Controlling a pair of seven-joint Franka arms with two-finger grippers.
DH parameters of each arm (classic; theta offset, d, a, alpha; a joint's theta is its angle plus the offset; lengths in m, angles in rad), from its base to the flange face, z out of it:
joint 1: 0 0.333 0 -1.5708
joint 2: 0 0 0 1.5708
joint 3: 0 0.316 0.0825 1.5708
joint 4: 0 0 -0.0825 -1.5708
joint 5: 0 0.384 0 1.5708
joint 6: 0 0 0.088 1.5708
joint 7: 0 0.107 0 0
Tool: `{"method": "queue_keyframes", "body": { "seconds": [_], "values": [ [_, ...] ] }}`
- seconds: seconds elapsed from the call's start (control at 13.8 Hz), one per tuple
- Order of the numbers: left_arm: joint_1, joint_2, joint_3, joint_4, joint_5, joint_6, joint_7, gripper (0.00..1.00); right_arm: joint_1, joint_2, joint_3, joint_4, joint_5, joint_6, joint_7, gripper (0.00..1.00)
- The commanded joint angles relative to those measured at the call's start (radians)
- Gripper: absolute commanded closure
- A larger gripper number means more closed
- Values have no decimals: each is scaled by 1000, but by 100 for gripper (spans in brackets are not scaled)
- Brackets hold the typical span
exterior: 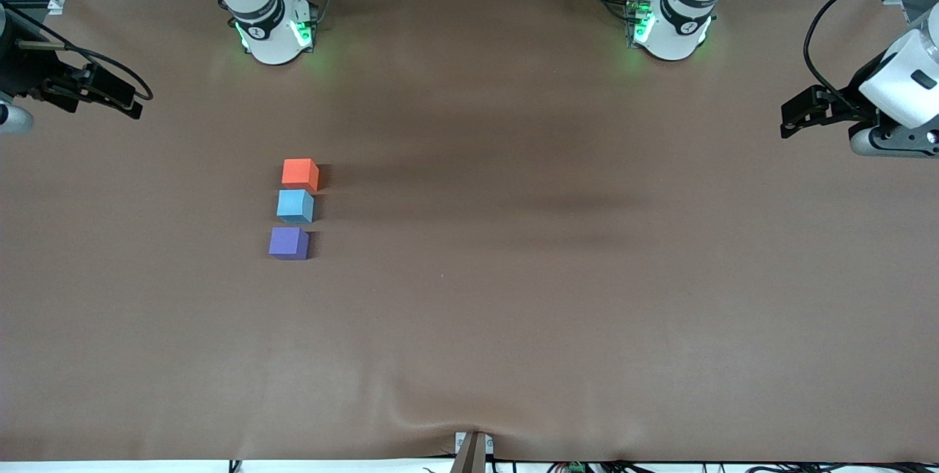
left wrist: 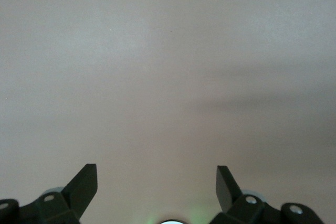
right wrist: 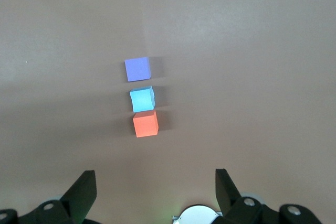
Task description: Place blue block between orange and purple blocks
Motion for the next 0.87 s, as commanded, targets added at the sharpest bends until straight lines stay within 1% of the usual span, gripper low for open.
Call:
{"method": "queue_keyframes", "body": {
  "seconds": [0.0,0.36,0.51,0.79],
  "values": [
    [5,3,-1,10,-6,4,8,0,-15,-78,1,-106,-10,58,-47,0],
    [4,2,-2,10,-6,10,8,0,-14,-53,-13,-58,-9,58,-60,0],
    [5,-1,-2,10,-7,10,8,0,-14,-52,-26,-58,2,58,-85,0],
    [5,-1,-2,10,-6,10,8,0,-11,-53,-23,-58,-7,52,-92,0]
  ]
}}
